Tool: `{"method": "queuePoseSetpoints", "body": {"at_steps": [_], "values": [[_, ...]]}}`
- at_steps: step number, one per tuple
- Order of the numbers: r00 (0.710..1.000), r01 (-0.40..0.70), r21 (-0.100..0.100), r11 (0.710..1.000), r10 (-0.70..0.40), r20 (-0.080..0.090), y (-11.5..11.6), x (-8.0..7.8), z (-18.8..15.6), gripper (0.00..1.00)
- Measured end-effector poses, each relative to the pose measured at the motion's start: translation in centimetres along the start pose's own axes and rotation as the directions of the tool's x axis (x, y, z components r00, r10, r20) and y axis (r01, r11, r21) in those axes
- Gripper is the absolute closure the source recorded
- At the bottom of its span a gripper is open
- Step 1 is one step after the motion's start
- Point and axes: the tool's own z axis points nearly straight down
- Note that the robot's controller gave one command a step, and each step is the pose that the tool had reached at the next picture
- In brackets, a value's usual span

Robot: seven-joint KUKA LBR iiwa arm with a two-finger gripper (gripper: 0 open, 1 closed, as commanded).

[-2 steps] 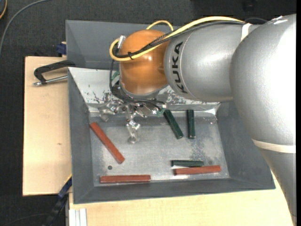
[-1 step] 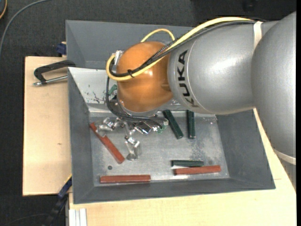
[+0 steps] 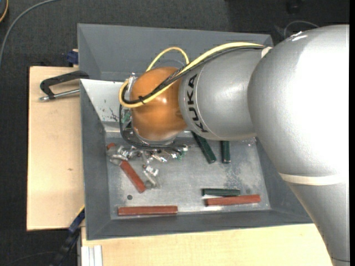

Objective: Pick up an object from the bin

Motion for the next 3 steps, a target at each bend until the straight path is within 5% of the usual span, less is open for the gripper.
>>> {"method": "queuePoseSetpoints", "body": {"at_steps": [1, 2, 3], "values": [[0.986, 0.169, 0.005, 0.986, -0.169, 0.007, 0.5, -0.3, -1.9, 0.0], [0.809, 0.588, 0.007, 0.809, -0.588, 0.005, -1.5, -2.9, -0.5, 0.0], [0.809, 0.587, 0.005, 0.809, -0.588, 0.005, -1.5, -2.9, -0.5, 1.0]]}}
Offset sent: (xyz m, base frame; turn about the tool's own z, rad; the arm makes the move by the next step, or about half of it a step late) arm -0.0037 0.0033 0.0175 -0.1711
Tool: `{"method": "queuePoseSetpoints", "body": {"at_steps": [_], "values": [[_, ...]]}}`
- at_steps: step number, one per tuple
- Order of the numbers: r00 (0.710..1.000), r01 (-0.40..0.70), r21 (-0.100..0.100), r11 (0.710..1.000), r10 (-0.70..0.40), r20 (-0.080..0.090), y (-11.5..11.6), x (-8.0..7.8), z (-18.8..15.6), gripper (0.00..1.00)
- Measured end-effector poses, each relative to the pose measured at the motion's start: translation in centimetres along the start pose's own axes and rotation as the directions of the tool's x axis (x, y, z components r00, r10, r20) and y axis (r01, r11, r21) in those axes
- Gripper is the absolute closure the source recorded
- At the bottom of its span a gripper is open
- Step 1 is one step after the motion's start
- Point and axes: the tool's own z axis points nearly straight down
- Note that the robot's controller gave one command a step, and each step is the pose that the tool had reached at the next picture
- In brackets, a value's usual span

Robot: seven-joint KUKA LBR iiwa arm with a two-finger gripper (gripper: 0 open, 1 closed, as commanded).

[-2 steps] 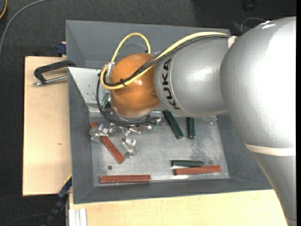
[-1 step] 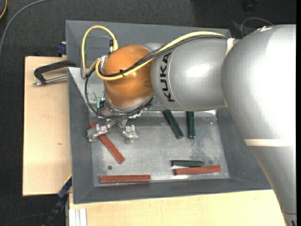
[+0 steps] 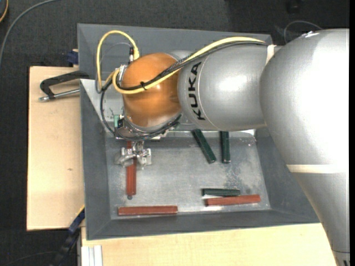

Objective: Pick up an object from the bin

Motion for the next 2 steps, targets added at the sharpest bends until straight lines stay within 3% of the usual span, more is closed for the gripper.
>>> {"method": "queuePoseSetpoints", "body": {"at_steps": [1, 2], "values": [[1.0, -0.007, 0.003, 1.0, 0.007, 0.0, -1.0, -0.3, -12.3, 1.0], [1.0, 0.013, 0.01, 1.0, -0.013, 0.002, -0.7, -0.1, -19.0, 1.0]]}}
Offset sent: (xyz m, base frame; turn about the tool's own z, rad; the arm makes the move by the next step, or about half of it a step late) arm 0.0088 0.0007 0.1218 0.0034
